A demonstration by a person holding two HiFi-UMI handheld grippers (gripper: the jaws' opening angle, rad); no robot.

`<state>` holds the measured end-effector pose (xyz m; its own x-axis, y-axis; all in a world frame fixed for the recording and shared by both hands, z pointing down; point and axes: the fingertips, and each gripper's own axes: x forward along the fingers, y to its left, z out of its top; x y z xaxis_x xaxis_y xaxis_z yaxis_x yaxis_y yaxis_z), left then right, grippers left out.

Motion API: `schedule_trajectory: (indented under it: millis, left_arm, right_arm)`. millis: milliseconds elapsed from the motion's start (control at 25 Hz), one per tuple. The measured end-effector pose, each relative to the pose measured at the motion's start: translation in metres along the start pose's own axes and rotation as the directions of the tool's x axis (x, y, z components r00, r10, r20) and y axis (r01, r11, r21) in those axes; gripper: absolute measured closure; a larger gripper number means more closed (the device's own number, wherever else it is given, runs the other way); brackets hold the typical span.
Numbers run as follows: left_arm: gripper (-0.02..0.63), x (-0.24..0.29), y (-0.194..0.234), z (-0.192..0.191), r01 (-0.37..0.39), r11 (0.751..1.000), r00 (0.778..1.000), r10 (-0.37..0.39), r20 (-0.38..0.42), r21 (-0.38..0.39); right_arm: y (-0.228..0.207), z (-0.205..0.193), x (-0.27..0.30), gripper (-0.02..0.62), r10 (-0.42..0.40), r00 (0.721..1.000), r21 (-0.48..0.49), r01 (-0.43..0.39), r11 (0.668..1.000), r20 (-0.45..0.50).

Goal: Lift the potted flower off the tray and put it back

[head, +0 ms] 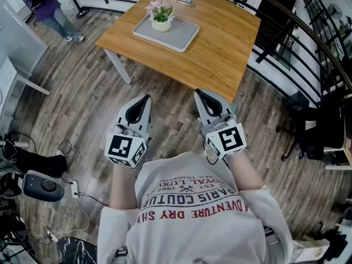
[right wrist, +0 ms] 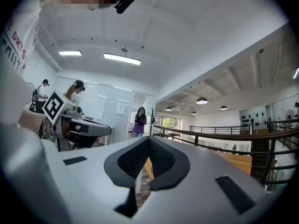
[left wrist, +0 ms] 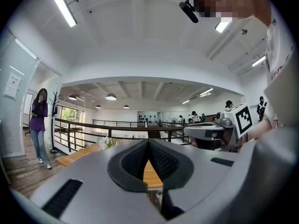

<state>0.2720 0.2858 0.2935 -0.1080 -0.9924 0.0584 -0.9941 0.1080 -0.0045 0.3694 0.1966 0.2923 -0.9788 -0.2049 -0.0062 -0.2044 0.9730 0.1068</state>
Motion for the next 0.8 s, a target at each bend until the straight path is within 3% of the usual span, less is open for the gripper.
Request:
schedule_trajectory:
  millis: [440,800]
  left_arm:
    - [0.594,-0.003,0.009,0.0,0.017,1.0,1.0,-0.017,0.007,-0.02]
    - [0.594,-0.011,0.024,-0.003,0.07,0.997,0.998,-0.07,0.004,-0.025]
  right_arm:
    - [0.013,0.001,0.005,0.569,0.002,1.0,0.027,-0.002,1.0,0.014]
    - [0.022,-0.001,0.017,0.568,-0.049,0.999,0.077,0.048,0.996,0.021]
